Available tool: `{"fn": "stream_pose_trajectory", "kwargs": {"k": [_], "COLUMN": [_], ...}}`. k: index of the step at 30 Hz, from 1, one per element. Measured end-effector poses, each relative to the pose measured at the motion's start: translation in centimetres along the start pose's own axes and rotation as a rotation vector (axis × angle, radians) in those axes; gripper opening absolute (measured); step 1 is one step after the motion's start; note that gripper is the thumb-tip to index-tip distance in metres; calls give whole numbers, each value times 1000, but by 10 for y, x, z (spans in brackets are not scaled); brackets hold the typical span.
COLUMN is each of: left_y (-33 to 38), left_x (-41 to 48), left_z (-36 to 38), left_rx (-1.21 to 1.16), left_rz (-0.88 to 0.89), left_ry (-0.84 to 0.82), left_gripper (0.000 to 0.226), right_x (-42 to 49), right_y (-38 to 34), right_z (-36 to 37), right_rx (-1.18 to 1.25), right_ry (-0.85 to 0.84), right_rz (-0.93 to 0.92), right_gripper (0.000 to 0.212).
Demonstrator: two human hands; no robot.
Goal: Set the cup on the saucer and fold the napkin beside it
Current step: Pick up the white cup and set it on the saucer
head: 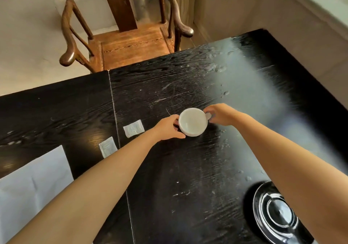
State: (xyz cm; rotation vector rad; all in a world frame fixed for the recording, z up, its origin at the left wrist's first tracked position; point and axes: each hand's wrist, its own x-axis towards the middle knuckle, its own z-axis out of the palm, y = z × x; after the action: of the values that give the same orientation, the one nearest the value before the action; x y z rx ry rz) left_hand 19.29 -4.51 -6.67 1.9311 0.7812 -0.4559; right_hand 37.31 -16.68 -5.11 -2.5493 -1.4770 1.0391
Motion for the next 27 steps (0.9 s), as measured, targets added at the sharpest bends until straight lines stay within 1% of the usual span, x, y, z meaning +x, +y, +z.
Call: {"fn": "stream_pose_trajectory", "kwargs": {"k": [2,4,8,14,20,27], "left_y": [-5,-10,-15,-5,30,81], "left_x": [6,10,11,3,-17,-41], "left_z": [4,9,15,27,48,90], "left_rx": [-85,-141,-240,-283,-278,-258], "left_rz": [51,101,168,196,299,394], "left_ry": [21,35,59,53,40,-38], "left_gripper": [81,83,81,81,79,73], "right_x": [3,6,4,-15,-68,-153], "right_y": [-1,4,12,25,51,86], "right_z": [8,15,17,16,5,2], "right_rx": [36,114,267,395,510,569], "right_ry": [64,148,143,187,227,295], "right_rz": [-23,-8,58,63,63,133], "right_gripper": [31,27,23,21,19,15]}}
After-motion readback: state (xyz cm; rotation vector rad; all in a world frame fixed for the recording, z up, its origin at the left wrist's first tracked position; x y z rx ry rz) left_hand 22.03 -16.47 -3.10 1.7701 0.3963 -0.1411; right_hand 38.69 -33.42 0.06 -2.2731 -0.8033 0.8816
